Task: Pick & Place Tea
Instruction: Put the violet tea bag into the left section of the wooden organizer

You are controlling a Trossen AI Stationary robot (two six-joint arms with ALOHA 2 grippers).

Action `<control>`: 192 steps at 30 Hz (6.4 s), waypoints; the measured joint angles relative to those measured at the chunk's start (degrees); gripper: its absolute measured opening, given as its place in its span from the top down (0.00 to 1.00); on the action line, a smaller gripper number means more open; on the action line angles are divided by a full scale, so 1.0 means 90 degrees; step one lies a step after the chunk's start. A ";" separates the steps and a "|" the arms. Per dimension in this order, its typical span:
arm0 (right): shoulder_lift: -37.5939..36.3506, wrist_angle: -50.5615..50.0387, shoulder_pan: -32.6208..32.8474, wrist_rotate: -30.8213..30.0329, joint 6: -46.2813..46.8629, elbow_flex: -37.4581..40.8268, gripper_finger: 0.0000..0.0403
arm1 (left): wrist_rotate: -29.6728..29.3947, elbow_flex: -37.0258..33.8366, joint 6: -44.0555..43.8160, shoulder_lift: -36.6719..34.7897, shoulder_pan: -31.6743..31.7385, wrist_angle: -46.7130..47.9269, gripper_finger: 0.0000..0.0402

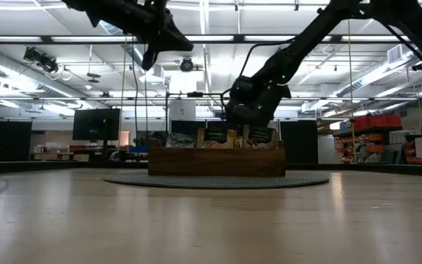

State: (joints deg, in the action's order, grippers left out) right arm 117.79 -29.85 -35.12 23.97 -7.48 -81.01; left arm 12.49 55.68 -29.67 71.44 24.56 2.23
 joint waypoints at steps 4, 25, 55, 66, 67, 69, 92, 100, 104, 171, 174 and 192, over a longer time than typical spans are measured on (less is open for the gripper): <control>-0.0154 -0.0359 -0.0064 -0.0112 0.0074 0.0005 1.00 | -0.0547 0.0000 -0.0126 0.0016 0.0056 0.0179 0.95; -0.1889 -0.0924 -0.0131 0.0118 0.0296 0.0005 1.00 | 0.1806 -0.0002 -0.1425 0.2096 0.2168 -0.0545 0.61; -0.3754 -0.1662 -0.0125 -0.0278 0.0611 0.0005 0.99 | 0.2473 0.2286 -0.0112 0.5188 0.1891 0.2082 0.49; -0.3754 -0.1665 -0.0123 -0.0276 0.0590 0.0005 0.99 | 0.2102 0.2319 0.0002 0.5274 0.1877 0.2131 0.49; -0.3754 -0.1665 -0.0123 -0.0278 0.0590 0.0005 0.99 | 0.2048 0.2319 -0.0038 0.5274 0.1880 0.2131 0.49; -0.3754 -0.1658 -0.0123 -0.0278 0.0588 0.0005 0.99 | 0.1987 0.2319 -0.0142 0.5274 0.1870 0.2070 0.49; -0.3754 -0.1655 -0.0123 -0.0280 0.0769 0.0005 0.99 | 0.1955 0.2336 -0.0672 0.5438 0.1651 0.1642 0.60; -0.3754 -0.1646 -0.0123 -0.0280 0.0711 0.0005 0.99 | 0.1921 0.2336 -0.0653 0.5438 0.1639 0.1627 0.65; -0.3752 -0.1643 -0.0123 -0.0280 0.0711 0.0005 0.99 | 0.2122 0.2336 -0.0972 0.5438 0.1637 0.1327 0.65; -0.3749 -0.2275 0.0014 -0.1016 0.1136 0.0005 0.99 | 0.0593 0.3837 0.3922 0.5530 0.1132 0.3057 0.99; -0.3749 -0.2121 0.0039 -0.1065 0.1201 0.0005 0.99 | 0.0975 0.3835 0.2782 0.5530 0.1233 0.3063 0.99; -0.2335 0.0576 -0.0148 -0.0272 0.1091 0.1290 1.00 | 0.0984 0.3823 0.1753 0.5129 0.1265 0.3602 1.00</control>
State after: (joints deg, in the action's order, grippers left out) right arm 96.78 -24.67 -36.45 21.53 2.33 -69.40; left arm 21.34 90.09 -13.90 117.60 35.94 34.65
